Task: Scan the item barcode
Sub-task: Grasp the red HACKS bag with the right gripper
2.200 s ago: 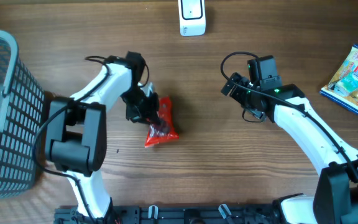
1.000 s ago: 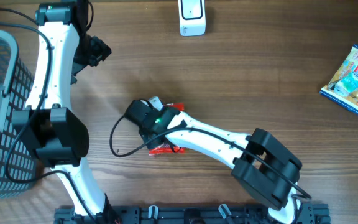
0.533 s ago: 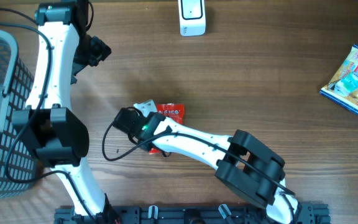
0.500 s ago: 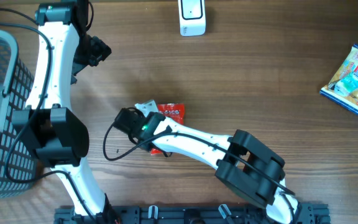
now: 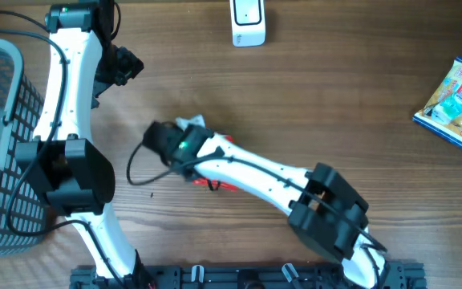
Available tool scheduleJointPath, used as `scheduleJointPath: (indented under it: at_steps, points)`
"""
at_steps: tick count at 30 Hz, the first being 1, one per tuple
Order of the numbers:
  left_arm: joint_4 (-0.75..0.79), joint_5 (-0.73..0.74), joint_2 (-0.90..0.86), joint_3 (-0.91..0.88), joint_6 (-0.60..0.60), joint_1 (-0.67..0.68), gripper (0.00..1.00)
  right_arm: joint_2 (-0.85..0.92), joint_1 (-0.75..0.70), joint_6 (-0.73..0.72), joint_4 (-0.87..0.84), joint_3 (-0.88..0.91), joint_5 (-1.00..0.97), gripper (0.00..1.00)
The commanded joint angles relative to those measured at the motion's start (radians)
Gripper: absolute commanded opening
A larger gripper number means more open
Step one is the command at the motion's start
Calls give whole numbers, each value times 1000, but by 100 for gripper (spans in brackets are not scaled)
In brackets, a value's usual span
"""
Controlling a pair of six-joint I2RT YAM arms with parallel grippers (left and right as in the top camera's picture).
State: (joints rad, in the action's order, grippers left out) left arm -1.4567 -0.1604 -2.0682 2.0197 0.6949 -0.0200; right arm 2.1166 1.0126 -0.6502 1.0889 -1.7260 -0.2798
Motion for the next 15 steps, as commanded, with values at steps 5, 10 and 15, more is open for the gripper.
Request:
scheduleJointPath:
  at_steps: [5,10,15]
  points:
    - [2,-17,9,9,17,-5,100,-80,-321,270,-65,2,916,4]
    - [2,-16,9,9,17,-5,100,-79,-499,358,-317,241,1599,4]
    - [2,-16,9,9,17,-5,100,-79,-581,156,-575,551,1402,4]
